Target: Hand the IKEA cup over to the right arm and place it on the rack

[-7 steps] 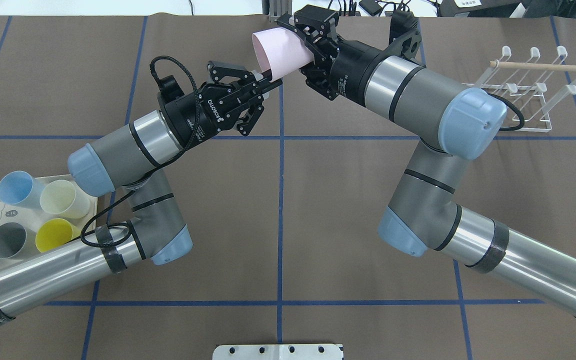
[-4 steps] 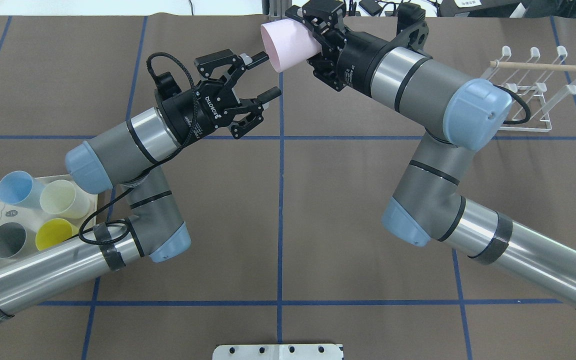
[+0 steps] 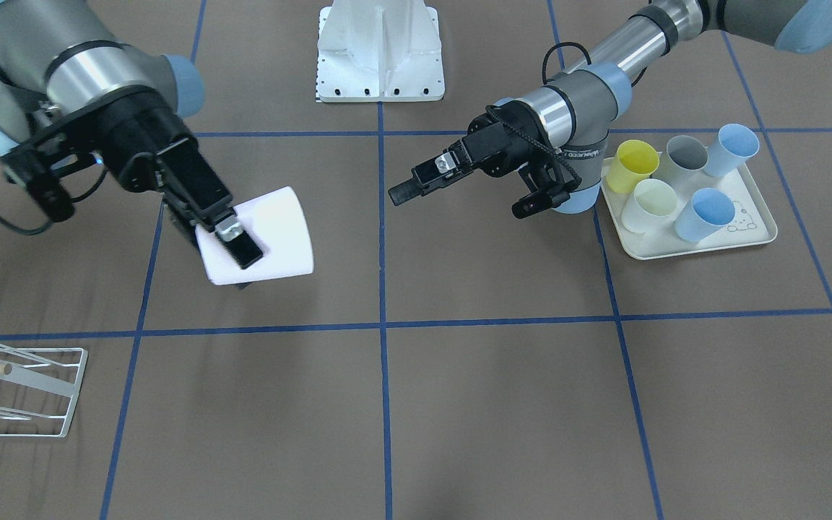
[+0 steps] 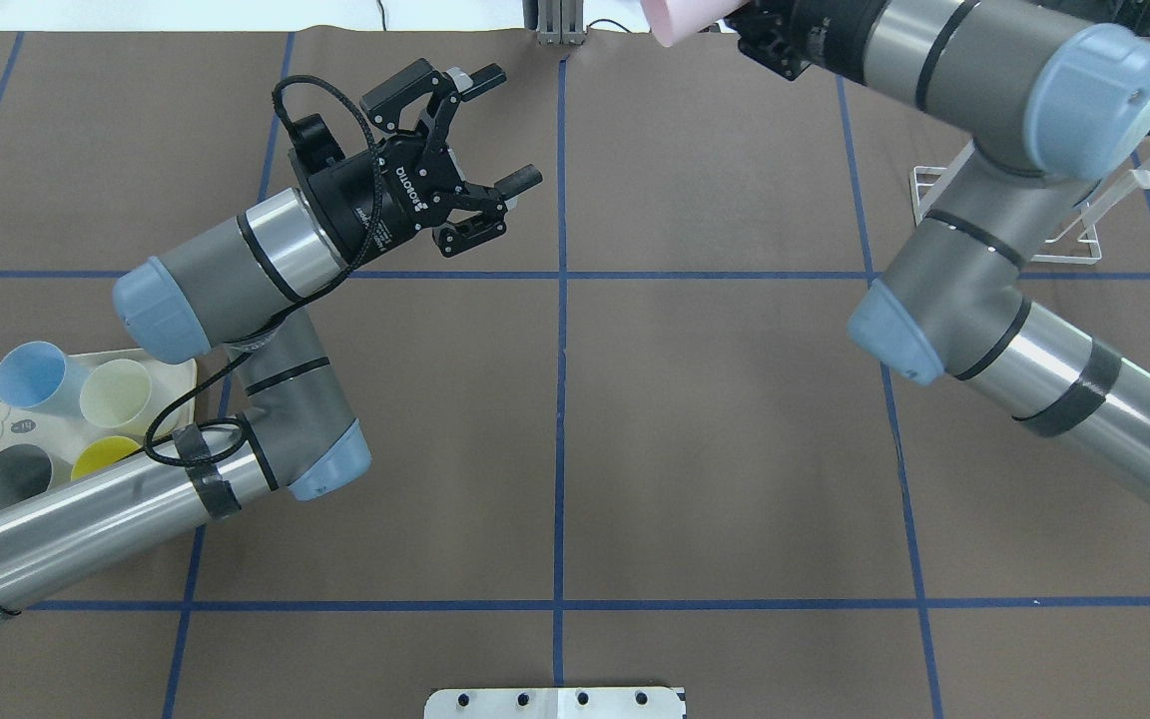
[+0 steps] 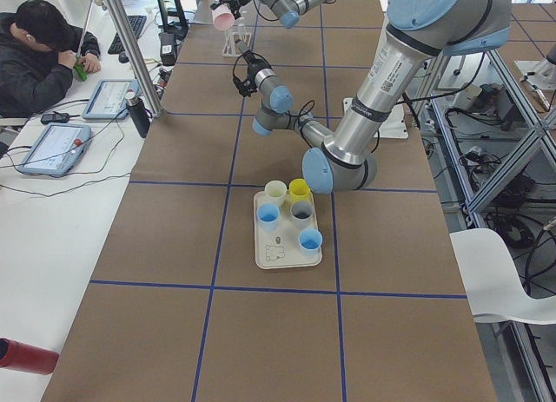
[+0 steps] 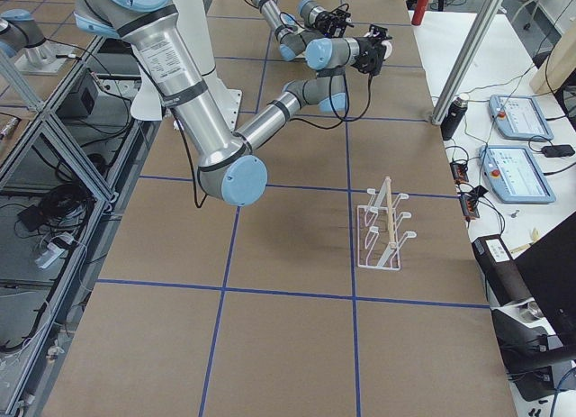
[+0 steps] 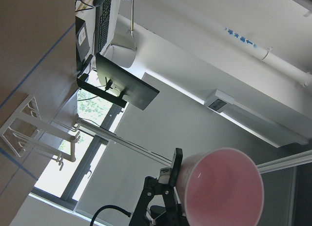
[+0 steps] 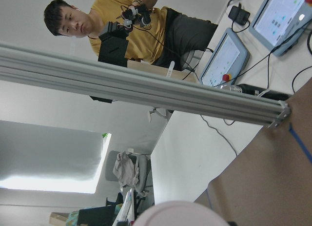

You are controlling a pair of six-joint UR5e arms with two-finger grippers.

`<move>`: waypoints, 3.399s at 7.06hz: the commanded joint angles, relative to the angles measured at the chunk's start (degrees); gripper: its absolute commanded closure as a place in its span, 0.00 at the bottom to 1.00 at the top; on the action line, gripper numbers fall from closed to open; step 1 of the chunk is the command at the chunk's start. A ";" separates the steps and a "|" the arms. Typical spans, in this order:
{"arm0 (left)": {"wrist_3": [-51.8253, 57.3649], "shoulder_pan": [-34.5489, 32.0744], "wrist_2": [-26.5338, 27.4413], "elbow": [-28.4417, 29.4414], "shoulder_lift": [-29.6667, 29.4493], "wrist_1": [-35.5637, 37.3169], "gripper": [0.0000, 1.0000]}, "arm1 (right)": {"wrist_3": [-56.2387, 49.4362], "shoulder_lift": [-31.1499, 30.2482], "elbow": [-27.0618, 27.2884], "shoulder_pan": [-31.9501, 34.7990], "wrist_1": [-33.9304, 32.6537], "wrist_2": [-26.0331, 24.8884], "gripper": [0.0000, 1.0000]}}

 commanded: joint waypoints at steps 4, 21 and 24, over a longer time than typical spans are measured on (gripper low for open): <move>12.74 -4.10 -9.26 -4.96 -0.32 16.69 0.00 | -40.89 -24.25 3.47 16.90 -2.84 8.09 1.00; 12.77 -3.05 -8.91 -5.16 0.47 18.14 0.00 | -64.52 -33.17 -2.76 9.88 -3.10 -11.71 1.00; 12.77 -3.05 -8.82 -5.07 0.47 18.14 0.00 | -64.52 -32.37 -4.34 9.88 -3.01 -11.71 1.00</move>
